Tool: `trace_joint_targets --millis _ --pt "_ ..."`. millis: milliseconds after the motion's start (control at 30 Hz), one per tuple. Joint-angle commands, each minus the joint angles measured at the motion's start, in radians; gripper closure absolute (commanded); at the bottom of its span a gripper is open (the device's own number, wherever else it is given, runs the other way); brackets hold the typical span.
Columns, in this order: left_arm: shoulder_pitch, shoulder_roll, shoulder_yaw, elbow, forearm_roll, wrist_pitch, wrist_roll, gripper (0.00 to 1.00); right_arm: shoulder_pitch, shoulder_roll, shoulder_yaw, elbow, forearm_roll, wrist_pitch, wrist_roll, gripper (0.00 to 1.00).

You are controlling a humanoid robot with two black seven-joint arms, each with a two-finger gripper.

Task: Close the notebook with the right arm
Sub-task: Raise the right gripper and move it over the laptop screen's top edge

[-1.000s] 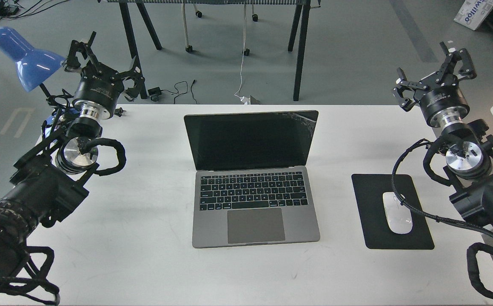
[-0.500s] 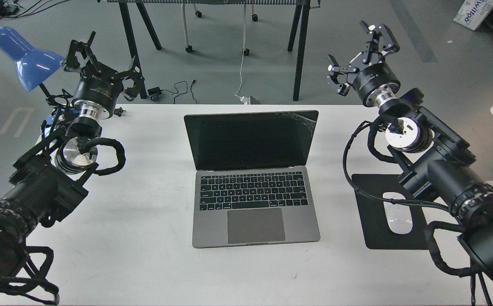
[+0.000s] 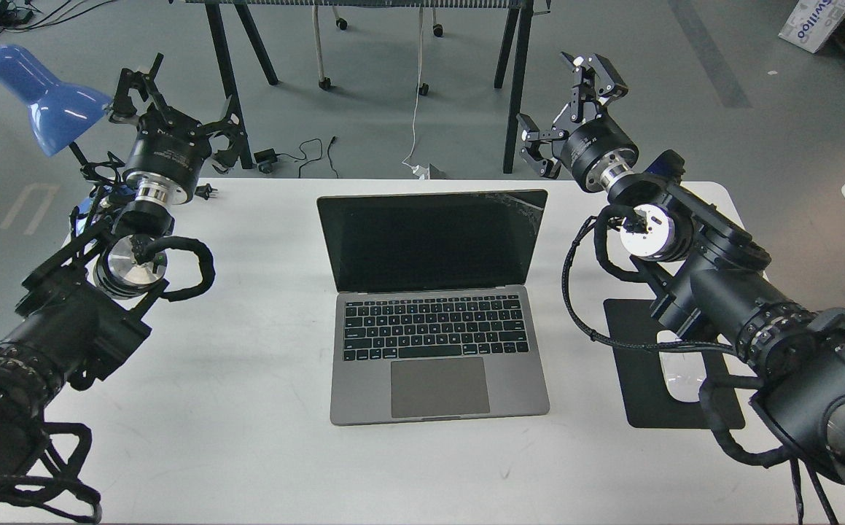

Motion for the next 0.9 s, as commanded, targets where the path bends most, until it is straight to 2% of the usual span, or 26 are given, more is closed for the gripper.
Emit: trace_joint_targets --millis 0,300,600,867 --pt "0.0 0.0 0.0 0.0 0.0 0.0 0.0 0.0 -0.008 0.0 -0.001 0.011 0.003 0.006 -0.004 0.0" --pt "0.0 0.0 0.0 0.0 0.0 0.0 0.001 0.0 -0.052 0.0 -0.001 0.074 0.007 0.034 -0.014 0.0" --pt "0.0 0.0 0.0 0.0 0.0 0.0 0.0 0.0 -0.153 0.0 -0.026 0.305 0.006 0.023 -0.056 0.0" --pt "0.0 0.0 0.0 0.0 -0.001 0.0 0.0 0.0 -0.238 -0.126 -0.126 0.54 0.006 -0.021 -0.061 0.0"
